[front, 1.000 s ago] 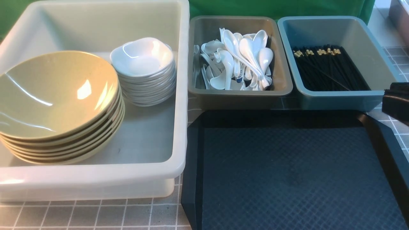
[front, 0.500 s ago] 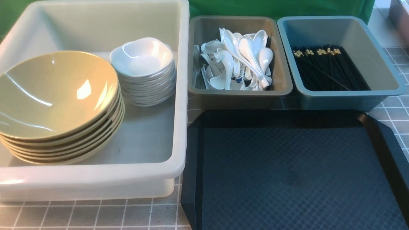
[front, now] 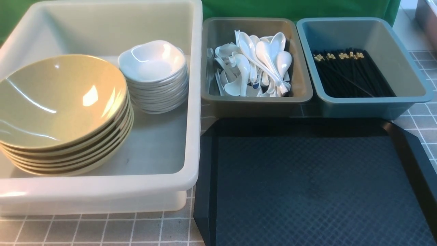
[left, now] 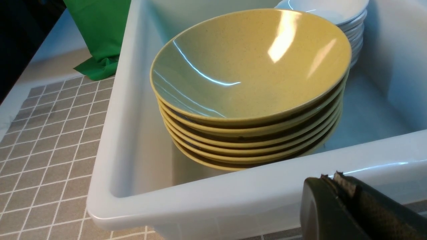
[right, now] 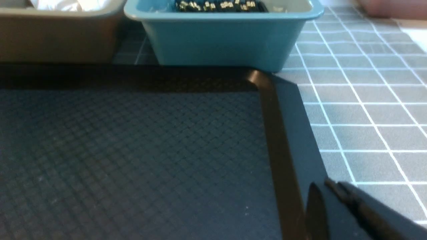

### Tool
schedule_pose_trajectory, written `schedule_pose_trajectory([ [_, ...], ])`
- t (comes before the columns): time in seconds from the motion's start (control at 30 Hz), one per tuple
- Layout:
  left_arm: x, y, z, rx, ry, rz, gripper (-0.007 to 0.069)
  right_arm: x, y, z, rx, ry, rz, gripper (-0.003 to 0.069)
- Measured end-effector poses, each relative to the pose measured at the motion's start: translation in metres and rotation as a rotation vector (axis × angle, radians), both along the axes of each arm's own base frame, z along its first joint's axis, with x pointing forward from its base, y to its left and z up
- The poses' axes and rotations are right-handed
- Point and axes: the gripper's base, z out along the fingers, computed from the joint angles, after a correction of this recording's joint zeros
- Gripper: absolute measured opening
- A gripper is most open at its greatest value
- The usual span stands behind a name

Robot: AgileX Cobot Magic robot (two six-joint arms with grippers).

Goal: On grey table put chopsticks spoon bowls plates into blue grey white boxes.

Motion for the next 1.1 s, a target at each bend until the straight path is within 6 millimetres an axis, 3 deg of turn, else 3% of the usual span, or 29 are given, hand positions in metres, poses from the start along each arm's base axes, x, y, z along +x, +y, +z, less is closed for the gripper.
schedule_pose_trajectory([
  [0.93,0.001,0.0,-0.003,0.0,0.011,0.001,-0.001,0.0,0.0,0.0,-0.001,0.003,-0.001,0.0003],
  [1.1,0.009,-0.001,-0.014,0.0,-0.002,-0.009,-0.001,0.0,0.0,0.0,-0.001,0.004,-0.001,0.0006],
])
